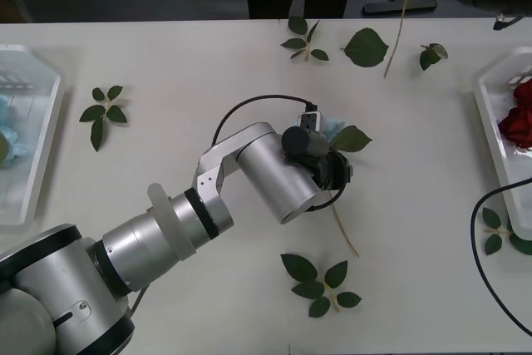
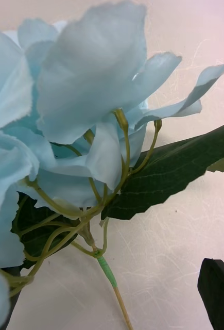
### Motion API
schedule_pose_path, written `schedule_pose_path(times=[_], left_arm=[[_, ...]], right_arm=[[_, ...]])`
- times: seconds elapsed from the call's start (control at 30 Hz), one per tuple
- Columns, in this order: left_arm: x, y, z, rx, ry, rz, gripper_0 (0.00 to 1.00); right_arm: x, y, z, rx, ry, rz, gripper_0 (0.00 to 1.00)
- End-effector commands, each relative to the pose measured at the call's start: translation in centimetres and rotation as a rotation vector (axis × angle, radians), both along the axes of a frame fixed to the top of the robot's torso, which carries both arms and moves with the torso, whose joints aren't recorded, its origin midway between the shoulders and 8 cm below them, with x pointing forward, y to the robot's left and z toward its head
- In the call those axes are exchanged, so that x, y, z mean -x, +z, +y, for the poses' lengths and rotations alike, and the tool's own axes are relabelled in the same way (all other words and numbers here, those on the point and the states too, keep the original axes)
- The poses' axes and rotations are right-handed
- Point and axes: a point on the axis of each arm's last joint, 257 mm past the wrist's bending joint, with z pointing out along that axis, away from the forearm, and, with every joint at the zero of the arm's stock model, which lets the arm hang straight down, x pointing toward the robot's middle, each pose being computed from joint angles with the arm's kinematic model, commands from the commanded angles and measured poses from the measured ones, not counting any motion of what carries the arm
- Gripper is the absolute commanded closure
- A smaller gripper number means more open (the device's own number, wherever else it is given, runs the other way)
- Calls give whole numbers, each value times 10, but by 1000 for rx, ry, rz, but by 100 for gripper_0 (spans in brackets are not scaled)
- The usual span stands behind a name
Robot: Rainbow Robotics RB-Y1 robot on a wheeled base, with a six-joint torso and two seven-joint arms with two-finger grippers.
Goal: Place the red flowers into the right box and the blue flowers into the left box. If a person shows an open palm, hand one flower to the person first, then continue sorting.
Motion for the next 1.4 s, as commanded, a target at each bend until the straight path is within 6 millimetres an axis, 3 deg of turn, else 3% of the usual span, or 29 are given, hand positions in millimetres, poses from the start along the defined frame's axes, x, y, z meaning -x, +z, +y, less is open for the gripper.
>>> schedule_pose_path(times=[0.03,0.23,0.43,0.57,0.97,1.0,1.07,1.17,1.27,1.4], left_arm=[[2,29,-33,12,-75,-68,0],[2,29,-33,12,-75,-68,0],[2,29,-33,12,-75,-68,0],[2,29,-33,12,-75,-68,0],[2,29,-33,12,-75,-68,0],[2,29,-33,12,-75,-68,0],[2,29,-33,12,-75,-68,0],[2,29,-33,12,-75,-68,0],[2,29,-33,12,-75,-68,0],[2,29,-33,12,-75,-68,0]], right_arm=[[-2,109,54,12,86,-310,100],[5,192,96,-36,99,-534,100],[22,258,129,-96,119,-657,100],[31,289,136,-134,111,-713,100],[34,289,144,-174,130,-700,100],[34,289,144,-175,130,-699,94],[34,289,145,-180,132,-693,63],[32,286,145,-203,137,-673,41],[33,285,146,-245,156,-649,24],[33,285,146,-244,156,-650,19]])
